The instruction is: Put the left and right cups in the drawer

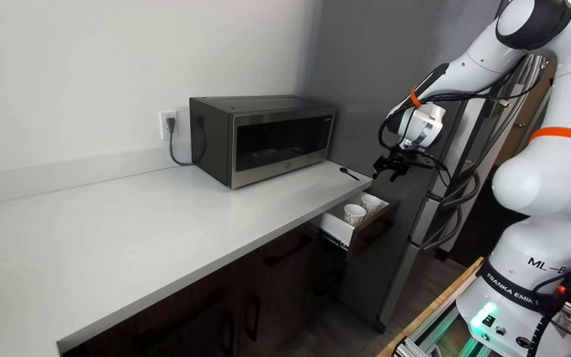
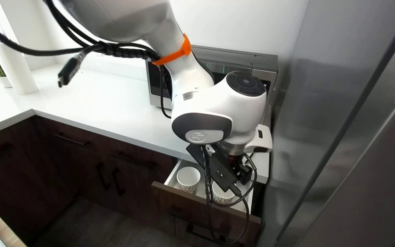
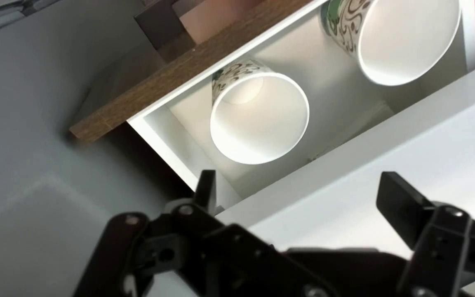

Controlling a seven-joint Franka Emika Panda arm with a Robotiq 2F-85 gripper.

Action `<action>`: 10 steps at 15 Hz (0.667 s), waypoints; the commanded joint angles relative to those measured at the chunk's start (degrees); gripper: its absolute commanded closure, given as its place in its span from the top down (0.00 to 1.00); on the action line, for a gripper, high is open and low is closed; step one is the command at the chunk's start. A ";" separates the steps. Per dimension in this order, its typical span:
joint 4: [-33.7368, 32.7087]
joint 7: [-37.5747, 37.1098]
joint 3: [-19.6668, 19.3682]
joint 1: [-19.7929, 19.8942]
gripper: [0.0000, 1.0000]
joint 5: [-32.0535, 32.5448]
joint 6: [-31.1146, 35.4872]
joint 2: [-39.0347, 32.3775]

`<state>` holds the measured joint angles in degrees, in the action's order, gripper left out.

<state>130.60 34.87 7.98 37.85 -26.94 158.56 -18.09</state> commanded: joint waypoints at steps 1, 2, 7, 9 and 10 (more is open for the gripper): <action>4.79 3.94 -2.90 -3.76 1.00 3.29 -2.27 5.35; 5.66 4.96 -3.43 -4.84 1.00 3.61 -1.70 6.02; 9.28 7.93 -7.46 -11.05 1.00 5.47 -0.67 9.26; 10.38 8.57 -8.85 -13.04 1.00 6.00 -0.40 10.34; 10.77 8.97 -9.48 -13.86 1.00 6.24 -0.37 10.78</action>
<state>138.36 42.67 1.17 26.99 -22.39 157.94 -10.25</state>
